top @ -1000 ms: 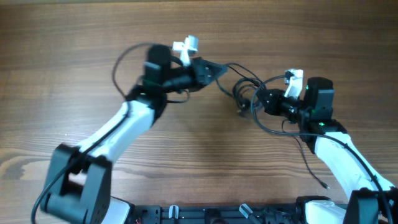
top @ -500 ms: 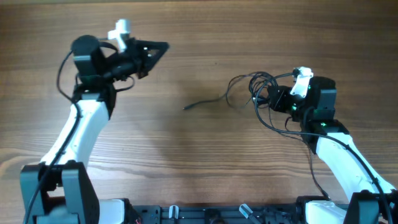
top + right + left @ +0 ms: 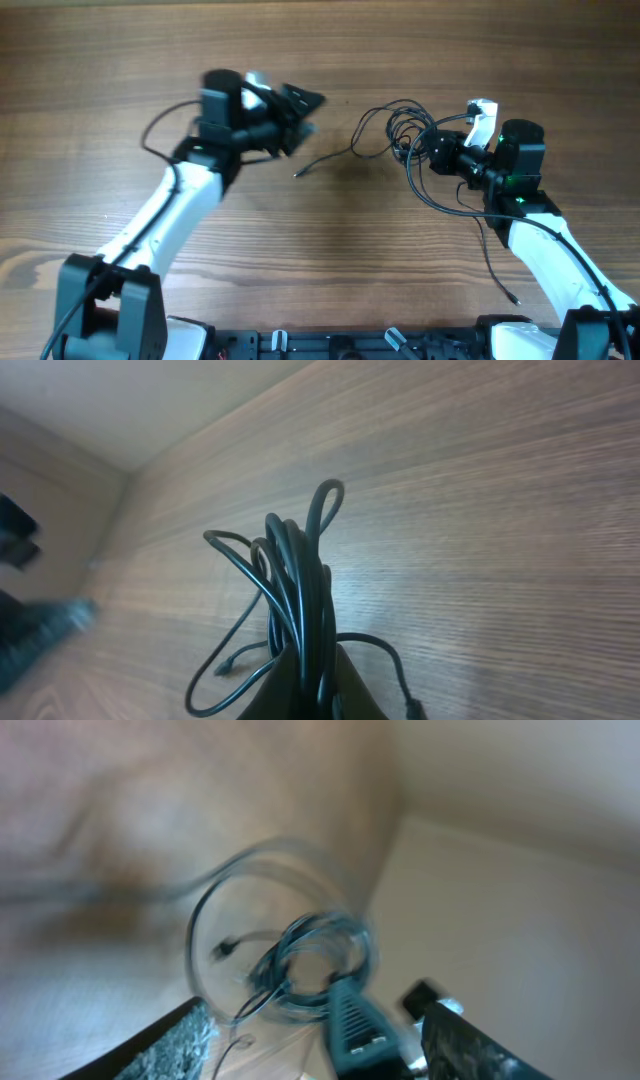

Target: Untangle cables

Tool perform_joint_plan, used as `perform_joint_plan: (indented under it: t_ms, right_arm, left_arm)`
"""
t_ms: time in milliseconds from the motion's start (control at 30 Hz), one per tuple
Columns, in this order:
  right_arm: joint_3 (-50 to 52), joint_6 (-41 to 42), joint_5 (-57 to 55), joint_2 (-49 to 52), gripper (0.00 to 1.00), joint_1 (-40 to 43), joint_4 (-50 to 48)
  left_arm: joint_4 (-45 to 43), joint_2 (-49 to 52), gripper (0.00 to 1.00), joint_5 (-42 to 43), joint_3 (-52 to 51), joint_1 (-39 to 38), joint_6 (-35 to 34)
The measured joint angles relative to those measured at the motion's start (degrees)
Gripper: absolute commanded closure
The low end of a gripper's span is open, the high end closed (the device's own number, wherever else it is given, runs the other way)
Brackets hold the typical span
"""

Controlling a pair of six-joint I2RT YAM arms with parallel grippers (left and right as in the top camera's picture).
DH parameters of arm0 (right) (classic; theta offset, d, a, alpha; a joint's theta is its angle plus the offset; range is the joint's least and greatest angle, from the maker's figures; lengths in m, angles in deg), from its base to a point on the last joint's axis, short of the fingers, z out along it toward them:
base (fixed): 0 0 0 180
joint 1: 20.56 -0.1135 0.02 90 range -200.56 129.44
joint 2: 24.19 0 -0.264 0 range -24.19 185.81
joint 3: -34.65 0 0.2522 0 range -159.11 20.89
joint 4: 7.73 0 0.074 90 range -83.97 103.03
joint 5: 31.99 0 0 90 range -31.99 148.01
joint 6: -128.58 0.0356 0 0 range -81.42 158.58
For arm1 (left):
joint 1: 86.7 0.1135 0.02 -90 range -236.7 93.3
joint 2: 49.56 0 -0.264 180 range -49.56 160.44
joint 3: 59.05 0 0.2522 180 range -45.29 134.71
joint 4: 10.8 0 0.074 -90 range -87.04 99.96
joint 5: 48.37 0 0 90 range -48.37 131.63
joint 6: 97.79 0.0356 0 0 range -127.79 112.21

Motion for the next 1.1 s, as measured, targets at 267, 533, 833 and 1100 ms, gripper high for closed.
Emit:
perform_joint_plan:
  t_ms: [267,533,833,1100]
  right_arm:
    - [0.0,0.7,4.0,0.0,0.95,-0.1,1.9]
    - [0.0,0.7,8.1,0.0,0.95,-0.1,2.3]
    - [0.0,-1.0,6.2,0.0,0.95,-0.1,11.3]
    - [0.0,-4.3,1.6,0.0,0.96,-0.3,11.6]
  left_arm:
    - [10.1,0.4,0.2,-15.6,0.0,-13.0,-15.3]
    - [2.5,8.4,0.96,-24.3,0.0,-21.8,-27.3]
    - [-15.1,10.7,0.96,-16.6,-0.3,-15.6,-19.3]
    - [-25.0,4.9,0.96,5.1,-0.2,-3.8,-11.5]
